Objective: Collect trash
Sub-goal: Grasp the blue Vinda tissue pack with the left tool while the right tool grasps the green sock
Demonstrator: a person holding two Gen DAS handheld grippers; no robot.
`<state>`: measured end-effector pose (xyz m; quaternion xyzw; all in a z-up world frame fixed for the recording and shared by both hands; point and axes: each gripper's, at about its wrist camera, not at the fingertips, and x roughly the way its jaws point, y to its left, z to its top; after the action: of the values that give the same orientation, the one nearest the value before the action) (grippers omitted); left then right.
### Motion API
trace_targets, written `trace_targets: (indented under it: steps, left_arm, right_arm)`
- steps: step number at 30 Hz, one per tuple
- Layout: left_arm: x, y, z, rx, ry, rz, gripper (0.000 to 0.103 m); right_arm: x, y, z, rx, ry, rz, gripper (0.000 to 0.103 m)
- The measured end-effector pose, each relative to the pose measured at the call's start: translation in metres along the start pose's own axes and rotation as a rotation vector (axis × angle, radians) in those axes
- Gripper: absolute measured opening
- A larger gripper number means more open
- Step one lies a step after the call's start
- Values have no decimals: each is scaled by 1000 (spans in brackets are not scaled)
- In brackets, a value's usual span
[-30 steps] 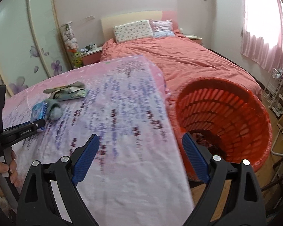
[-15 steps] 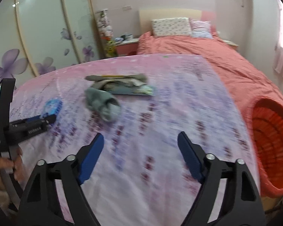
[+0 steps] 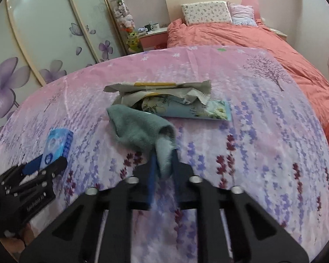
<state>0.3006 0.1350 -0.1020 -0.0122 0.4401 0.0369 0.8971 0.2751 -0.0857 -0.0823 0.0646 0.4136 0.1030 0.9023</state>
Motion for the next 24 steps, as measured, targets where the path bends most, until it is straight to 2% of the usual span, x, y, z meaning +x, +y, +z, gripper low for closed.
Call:
trace_targets:
  steps: [8, 11, 12, 13, 15, 19, 23, 24]
  left_arm:
    - [0, 0, 0, 1, 0, 1, 55]
    - [0, 0, -1, 2, 1, 3, 55]
    - [0, 0, -1, 2, 1, 4, 55]
    - [0, 0, -1, 2, 1, 3, 55]
    - [0, -1, -1, 2, 1, 4, 55]
    - [0, -1, -1, 2, 1, 4, 55]
    - [0, -1, -1, 1, 1, 3, 55]
    - [0, -1, -1, 1, 1, 3, 55]
  right_arm:
    - [-45, -52, -36, 48, -27, -119, 11]
    - [-56, -65, -46, 47, -13, -83, 13]
    - [-58, -66, -48, 45, -12, -72, 24]
    - [-59, -67, -47, 45, -15, -69, 48]
    - [-60, -66, -43, 52, -47, -70, 69]
    - [-47, -60, -31, 67, -36, -54, 70]
    - [-27, -51, -21, 45, -7, -83, 70]
    - [-22, -48, -21, 33, 3, -94, 67]
